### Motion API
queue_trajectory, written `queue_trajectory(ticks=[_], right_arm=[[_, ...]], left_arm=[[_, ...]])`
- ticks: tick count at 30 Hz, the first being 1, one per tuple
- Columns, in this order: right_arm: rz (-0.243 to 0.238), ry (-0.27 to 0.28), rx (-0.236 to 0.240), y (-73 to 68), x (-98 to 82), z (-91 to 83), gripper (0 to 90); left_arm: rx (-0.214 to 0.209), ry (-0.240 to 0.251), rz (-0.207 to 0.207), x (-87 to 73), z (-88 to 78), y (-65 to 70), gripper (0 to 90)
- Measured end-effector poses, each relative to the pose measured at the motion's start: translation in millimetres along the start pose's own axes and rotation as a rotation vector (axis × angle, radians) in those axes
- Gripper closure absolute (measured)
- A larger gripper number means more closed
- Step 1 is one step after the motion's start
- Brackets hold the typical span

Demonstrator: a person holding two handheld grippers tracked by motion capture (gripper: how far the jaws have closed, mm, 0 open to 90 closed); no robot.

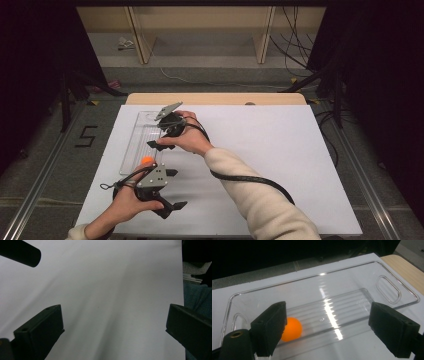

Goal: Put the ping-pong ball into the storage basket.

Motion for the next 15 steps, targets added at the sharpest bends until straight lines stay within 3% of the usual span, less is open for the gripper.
queue_trajectory(ticks=[15], right_arm=[[0.025,0.002,-0.027,10.5,-17.0,-22.1,16.1]], left_arm=[[0.002,-0.001,-0.001,-0.2,0.1,-0.1,0.6]])
Point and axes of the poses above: each handheld gripper's, and its own axes: z roughly forward along the jaws, x roughly out of its top, y roughly to its right, the point moved 9 cm from there along z, roughly forward along the jaws, and after that the axes turned 5 degrees about -x, right-handed, at the moved point
